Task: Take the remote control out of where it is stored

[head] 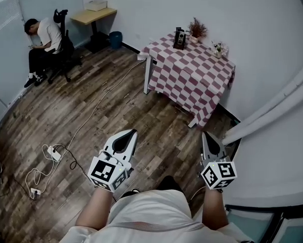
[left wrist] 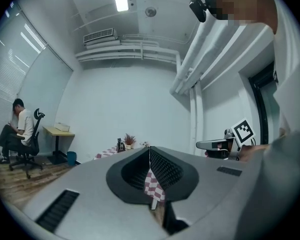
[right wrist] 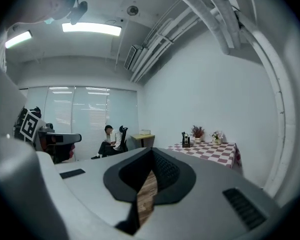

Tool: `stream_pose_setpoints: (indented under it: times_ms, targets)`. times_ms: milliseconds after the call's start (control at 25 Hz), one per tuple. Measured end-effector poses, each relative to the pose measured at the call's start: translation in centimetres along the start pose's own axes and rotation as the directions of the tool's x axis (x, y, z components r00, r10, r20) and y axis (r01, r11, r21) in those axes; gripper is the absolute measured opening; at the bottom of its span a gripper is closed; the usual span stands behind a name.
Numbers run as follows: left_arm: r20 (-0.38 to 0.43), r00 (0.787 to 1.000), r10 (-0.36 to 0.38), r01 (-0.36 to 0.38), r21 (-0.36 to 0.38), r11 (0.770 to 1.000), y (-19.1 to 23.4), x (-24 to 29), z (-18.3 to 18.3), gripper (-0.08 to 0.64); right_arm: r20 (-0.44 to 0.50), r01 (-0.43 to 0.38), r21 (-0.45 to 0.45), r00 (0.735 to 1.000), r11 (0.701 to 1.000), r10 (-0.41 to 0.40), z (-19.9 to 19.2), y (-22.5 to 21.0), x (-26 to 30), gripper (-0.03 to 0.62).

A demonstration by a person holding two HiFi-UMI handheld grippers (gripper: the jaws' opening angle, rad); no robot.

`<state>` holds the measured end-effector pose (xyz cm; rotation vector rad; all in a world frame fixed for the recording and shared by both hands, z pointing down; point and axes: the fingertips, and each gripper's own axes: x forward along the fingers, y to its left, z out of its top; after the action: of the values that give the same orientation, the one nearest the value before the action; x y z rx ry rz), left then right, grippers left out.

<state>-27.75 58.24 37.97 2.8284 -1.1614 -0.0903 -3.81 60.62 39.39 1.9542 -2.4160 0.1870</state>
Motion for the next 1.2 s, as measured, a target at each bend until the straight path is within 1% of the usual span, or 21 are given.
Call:
stream_pose_setpoints:
  times_ms: [200, 400, 520, 680, 840, 1000, 1200]
  targets:
    - [0.006, 1.000, 0.013, -0.013, 0.003, 1.000, 2.3, 1.4, 0.1, 0.012, 0.014, 0.004, 0.001, 1.000, 1.000, -0.004, 0.9, -0.7, 3.1, 0.013]
    - [0.007, 0.999, 0.053, -0.053, 0.005, 0.999, 5.0, 3.5, 0.2, 0.012, 0.035, -0.039, -0.015, 0.999, 0.999, 0.040, 1.8, -1.1, 7.3, 0.013]
    - [0.011, 0.998, 0.066, -0.066, 0.010, 0.998, 5.9, 6.1, 0.8, 0.012, 0.038, -0.054, -0.023, 0.998, 0.998, 0.055, 2.4, -2.6, 9.8, 0.012]
    - [0.009, 0.998, 0.069, -0.069, 0.013, 0.998, 6.3, 10.5, 1.5, 0.012, 0.045, -0.064, -0.021, 0.997, 0.998, 0.065, 3.9, -6.0, 12.8, 0.013]
    - [0.003, 0.997, 0.072, -0.072, 0.013, 0.997, 6.1, 15.9, 1.7, 0.012, 0.041, -0.063, -0.019, 0.997, 0.998, 0.064, 4.6, -10.6, 15.4, 0.012]
    - [-0.012, 0.997, 0.081, -0.080, 0.008, 0.997, 5.5, 21.4, 1.3, 0.012, 0.027, -0.057, -0.001, 0.998, 0.998, 0.057, 4.4, -16.0, 17.8, 0.014]
    - [-0.042, 0.993, 0.107, -0.107, 0.007, 0.994, 5.3, 26.1, 0.7, 0.012, 0.010, -0.067, 0.025, 0.998, 0.997, 0.067, 3.9, -20.7, 20.5, 0.014]
